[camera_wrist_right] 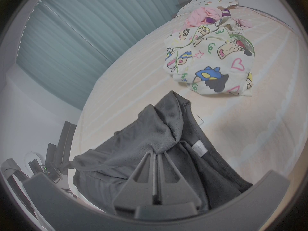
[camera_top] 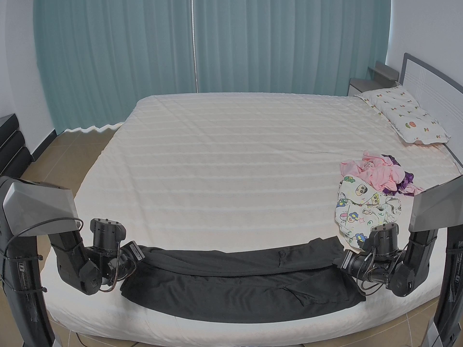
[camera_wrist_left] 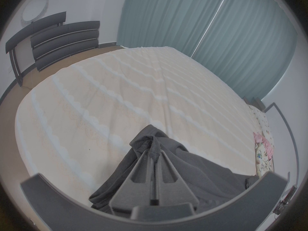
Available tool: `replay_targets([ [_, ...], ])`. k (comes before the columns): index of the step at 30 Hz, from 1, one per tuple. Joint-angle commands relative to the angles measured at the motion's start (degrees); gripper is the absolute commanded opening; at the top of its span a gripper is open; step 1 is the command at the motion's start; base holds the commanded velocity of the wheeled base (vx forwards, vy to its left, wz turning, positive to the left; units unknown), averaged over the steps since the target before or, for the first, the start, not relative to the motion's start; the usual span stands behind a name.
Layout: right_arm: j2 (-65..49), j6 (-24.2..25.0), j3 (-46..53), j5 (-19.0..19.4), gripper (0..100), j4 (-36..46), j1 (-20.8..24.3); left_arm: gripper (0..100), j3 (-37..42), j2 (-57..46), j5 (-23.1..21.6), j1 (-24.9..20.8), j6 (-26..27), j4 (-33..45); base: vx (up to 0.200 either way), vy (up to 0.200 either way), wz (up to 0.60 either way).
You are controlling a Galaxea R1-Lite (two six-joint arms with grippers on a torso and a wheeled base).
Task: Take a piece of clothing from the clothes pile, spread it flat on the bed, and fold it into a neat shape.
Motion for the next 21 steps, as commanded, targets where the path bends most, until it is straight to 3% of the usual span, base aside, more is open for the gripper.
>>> replay_targets([
  [1,1.79,-0.72,0.50,0.01,0,-0.02,0.22,0,1.46,0.44,0.04,-0.34,1.36,0.07,0.000,0.000,0.00],
  [21,3.72,-4.41,1.64,-0.08,0,-0.02,0.22,0,4.72,1.05,0.30,-0.51,7.33,0.24,0.000,0.000,0.00],
])
